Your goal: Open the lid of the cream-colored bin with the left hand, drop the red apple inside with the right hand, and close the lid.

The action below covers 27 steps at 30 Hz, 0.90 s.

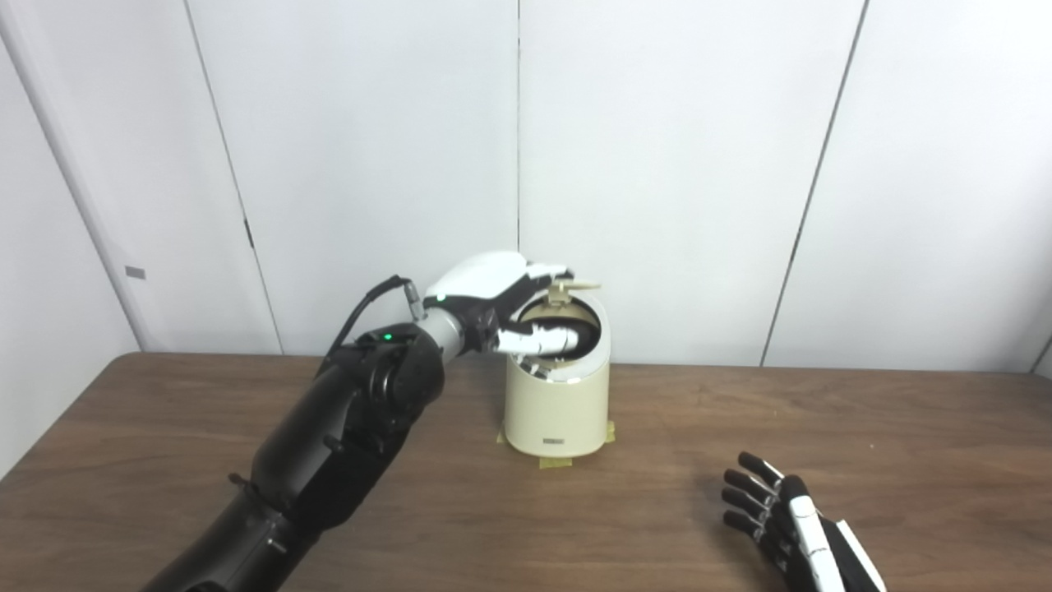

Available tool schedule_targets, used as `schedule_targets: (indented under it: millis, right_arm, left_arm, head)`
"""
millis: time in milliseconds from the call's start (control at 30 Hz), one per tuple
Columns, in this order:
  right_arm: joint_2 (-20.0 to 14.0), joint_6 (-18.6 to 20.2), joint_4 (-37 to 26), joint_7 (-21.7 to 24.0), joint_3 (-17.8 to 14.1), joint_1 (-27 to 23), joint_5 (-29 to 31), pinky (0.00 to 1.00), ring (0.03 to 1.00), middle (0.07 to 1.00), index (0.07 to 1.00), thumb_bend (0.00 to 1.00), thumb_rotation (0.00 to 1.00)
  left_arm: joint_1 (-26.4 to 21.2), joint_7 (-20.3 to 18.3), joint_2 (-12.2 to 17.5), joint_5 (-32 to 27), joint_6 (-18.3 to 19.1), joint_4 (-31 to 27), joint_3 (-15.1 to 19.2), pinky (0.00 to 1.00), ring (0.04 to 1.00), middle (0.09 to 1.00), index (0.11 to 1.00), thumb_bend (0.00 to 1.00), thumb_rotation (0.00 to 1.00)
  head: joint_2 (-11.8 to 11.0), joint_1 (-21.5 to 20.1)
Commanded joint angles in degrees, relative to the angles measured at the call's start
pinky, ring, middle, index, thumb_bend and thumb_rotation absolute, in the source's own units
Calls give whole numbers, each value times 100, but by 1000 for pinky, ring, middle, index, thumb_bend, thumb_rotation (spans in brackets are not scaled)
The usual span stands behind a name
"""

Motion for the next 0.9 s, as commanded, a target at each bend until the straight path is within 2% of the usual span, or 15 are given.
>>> schedule_targets:
  millis: [0, 133, 267, 467, 700, 867]
  right_arm:
    - [-44, 37, -141, 14, -29, -33, 78, 810, 843, 839, 869, 470, 907]
    - [-40, 73, -190, -29, -18, -15, 36, 794, 832, 826, 859, 476, 895]
    - [-28, 114, -247, -28, -34, 4, 77, 801, 839, 834, 861, 467, 893]
    - [2, 308, -446, -120, -93, 7, 94, 815, 856, 855, 861, 433, 944]
    - [-49, 442, -544, -153, -94, 27, 25, 809, 861, 857, 863, 431, 958]
    - [-48, 403, -501, -105, -92, 36, 81, 827, 867, 865, 873, 425, 935]
  left_arm:
    - [-402, -140, 67, 162, 140, -246, 34, 992, 990, 957, 938, 613, 761]
    - [-359, -390, 86, 254, 204, -403, -15, 989, 979, 944, 932, 630, 766]
    - [-359, -662, 144, 351, 165, -484, -93, 988, 970, 940, 934, 640, 814]
    - [-321, -1161, 208, 542, 245, -571, -269, 998, 966, 937, 937, 660, 842]
    - [-144, -1410, 287, 845, 164, -725, -384, 1000, 989, 956, 936, 661, 844]
    - [-81, -1507, 353, 1486, 68, -751, -642, 1000, 993, 963, 935, 662, 821]
  head:
    - [12, -8]
    - [45, -16]
    - [62, -29]
    - [95, -68]
    - [134, -68]
    - [167, -88]
